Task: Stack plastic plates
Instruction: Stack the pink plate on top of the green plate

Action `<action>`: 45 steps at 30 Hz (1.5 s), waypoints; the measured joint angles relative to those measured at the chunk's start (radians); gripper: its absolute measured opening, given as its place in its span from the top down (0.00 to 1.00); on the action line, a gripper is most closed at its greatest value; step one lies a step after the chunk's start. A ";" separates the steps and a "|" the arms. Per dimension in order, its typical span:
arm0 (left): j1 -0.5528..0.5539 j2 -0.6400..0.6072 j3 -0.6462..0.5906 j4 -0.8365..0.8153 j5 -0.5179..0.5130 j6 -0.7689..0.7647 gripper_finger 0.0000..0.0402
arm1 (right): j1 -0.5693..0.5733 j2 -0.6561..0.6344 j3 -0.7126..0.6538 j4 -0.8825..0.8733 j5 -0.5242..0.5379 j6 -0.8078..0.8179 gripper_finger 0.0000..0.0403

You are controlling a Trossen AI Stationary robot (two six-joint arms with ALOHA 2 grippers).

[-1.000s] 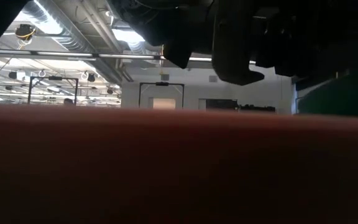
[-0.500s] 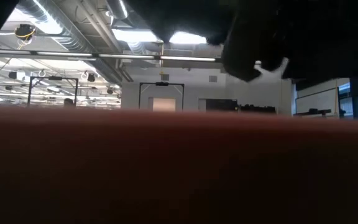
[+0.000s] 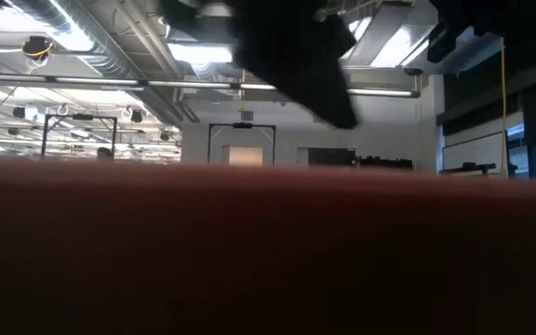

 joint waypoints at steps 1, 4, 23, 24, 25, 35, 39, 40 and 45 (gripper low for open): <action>0.000 -0.010 -0.006 -0.035 0.026 -0.016 0.74 | 0.000 0.000 0.000 0.000 0.000 0.000 0.96; 0.002 -0.045 -0.055 -0.054 0.081 -0.061 0.74 | 0.000 0.000 0.000 -0.001 0.000 0.000 0.96; -0.011 -0.249 -0.504 0.154 -0.024 -0.710 0.74 | -0.001 0.000 0.000 -0.033 0.097 -0.007 0.96; -0.013 -0.248 -0.506 0.156 -0.025 -0.711 0.74 | -0.001 0.000 0.000 -0.032 0.097 -0.007 0.96; -0.016 -0.248 -0.506 0.161 -0.028 -0.711 0.74 | -0.001 0.000 0.000 -0.033 0.097 -0.007 0.96; -0.033 -0.248 -0.506 0.236 -0.027 -0.746 0.74 | -0.001 0.000 0.000 -0.053 0.098 -0.007 0.96; -0.031 -0.221 -0.505 0.240 -0.053 -0.773 0.74 | -0.001 0.000 0.000 -0.053 0.099 -0.007 0.96; -0.031 -0.210 -0.505 0.243 -0.044 -0.775 0.74 | -0.001 0.000 0.000 -0.053 0.098 -0.007 0.96; -0.035 -0.177 -0.505 0.264 -0.020 -0.769 0.74 | -0.001 0.000 0.000 -0.052 0.099 -0.007 0.96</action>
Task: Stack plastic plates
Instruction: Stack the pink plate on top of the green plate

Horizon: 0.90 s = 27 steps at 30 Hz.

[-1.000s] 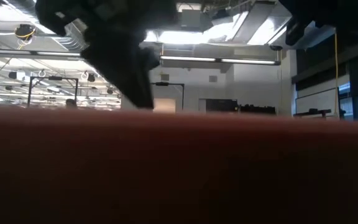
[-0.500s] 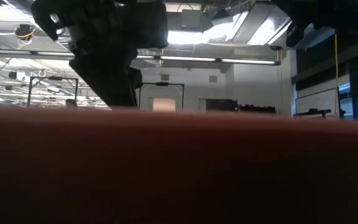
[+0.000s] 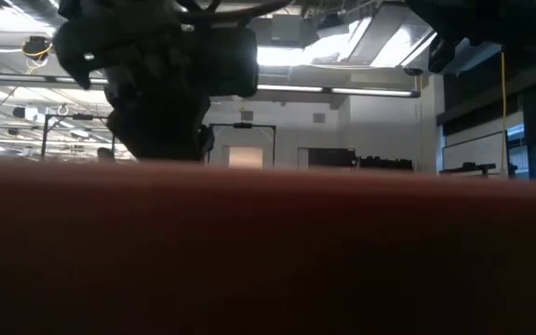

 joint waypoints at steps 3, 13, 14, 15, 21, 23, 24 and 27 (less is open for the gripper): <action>0.001 0.003 0.000 0.019 -0.006 0.037 0.75 | 0.000 0.000 0.000 0.001 0.000 0.000 0.96; 0.001 0.003 0.000 0.057 -0.010 0.132 0.91 | 0.000 0.000 0.000 0.001 0.000 0.000 0.96; 0.003 0.003 0.000 0.060 -0.012 0.141 0.94 | 0.000 0.000 0.000 0.001 0.000 0.000 0.96; 0.004 0.003 0.000 0.065 -0.010 0.150 0.96 | 0.000 0.000 0.000 0.001 0.000 0.000 0.96; 0.004 0.002 0.000 0.111 -0.008 0.172 0.98 | 0.000 0.000 0.000 0.001 0.000 0.000 0.96; 0.004 0.002 0.000 0.145 -0.009 0.182 0.98 | 0.000 0.000 0.000 0.002 0.000 0.000 0.96; 0.006 0.002 0.000 0.164 -0.011 0.185 0.98 | 0.000 0.000 0.000 0.007 0.006 0.000 0.96; 0.019 0.002 0.000 0.222 -0.017 0.188 0.99 | 0.001 0.000 -0.001 0.053 0.022 0.009 0.96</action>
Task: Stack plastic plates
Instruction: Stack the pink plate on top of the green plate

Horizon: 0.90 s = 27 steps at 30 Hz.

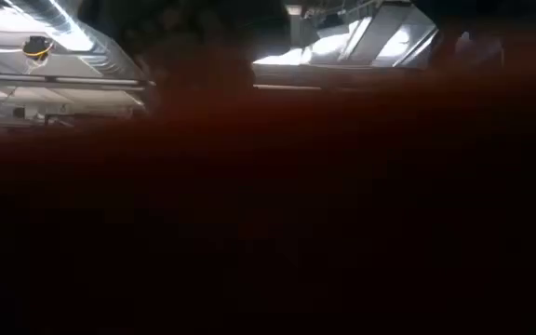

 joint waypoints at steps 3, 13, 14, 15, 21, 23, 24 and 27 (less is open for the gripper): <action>0.020 0.000 0.000 0.058 -0.019 0.018 0.98 | 0.000 0.000 0.000 0.037 -0.007 0.022 0.96; 0.100 0.000 0.000 0.397 -0.050 0.050 0.98 | 0.000 0.008 0.000 0.040 -0.011 0.022 0.96; 0.105 0.000 0.000 0.432 -0.050 0.058 0.98 | 0.000 0.008 0.000 0.045 -0.004 0.021 0.96; 0.110 0.000 0.000 0.462 -0.050 0.070 0.98 | 0.000 0.008 0.000 0.050 0.003 0.021 0.96; 0.136 0.027 0.004 0.600 -0.117 0.132 0.98 | 0.000 0.008 0.000 0.089 0.010 0.019 0.96; 0.144 0.052 0.024 0.598 -0.118 0.136 0.98 | 0.000 0.008 0.000 0.089 0.010 0.019 0.96; 0.148 0.072 0.045 0.597 -0.118 0.140 0.98 | 0.000 0.008 0.000 0.090 0.010 0.019 0.96; 0.155 0.139 0.124 0.588 -0.103 0.176 0.98 | 0.000 0.008 0.000 0.095 0.011 0.019 0.96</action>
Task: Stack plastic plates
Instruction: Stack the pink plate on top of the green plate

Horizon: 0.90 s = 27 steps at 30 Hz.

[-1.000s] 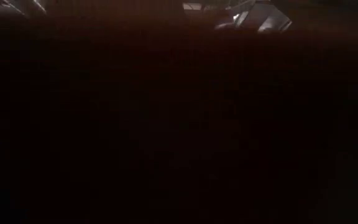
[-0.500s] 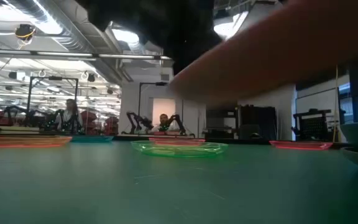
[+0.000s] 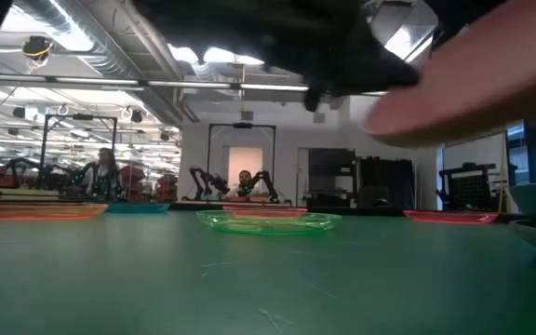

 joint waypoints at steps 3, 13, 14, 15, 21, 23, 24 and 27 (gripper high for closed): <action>0.002 0.079 0.107 -0.038 0.036 0.016 0.98 | 0.000 0.000 0.000 0.003 -0.001 0.003 0.96; 0.002 0.323 0.447 -0.103 0.161 0.047 0.98 | 0.000 0.000 0.000 0.002 -0.003 0.005 0.96; 0.002 0.345 0.472 -0.103 0.169 0.047 0.98 | 0.000 0.000 0.000 0.002 -0.003 0.005 0.96; 0.002 0.360 0.489 -0.101 0.167 0.046 0.98 | 0.000 0.000 0.000 0.002 -0.003 0.005 0.96; 0.001 0.415 0.545 -0.092 0.165 0.048 0.98 | 0.000 0.000 0.000 -0.009 -0.003 0.005 0.96; 0.001 0.425 0.545 -0.079 0.160 0.060 0.98 | -0.001 0.000 0.000 -0.011 -0.003 0.005 0.96; 0.001 0.429 0.545 -0.075 0.158 0.059 0.97 | -0.001 0.000 0.000 -0.013 -0.003 0.005 0.96; 0.001 0.432 0.545 -0.065 0.158 0.050 0.94 | -0.001 0.000 0.000 -0.015 -0.003 0.005 0.96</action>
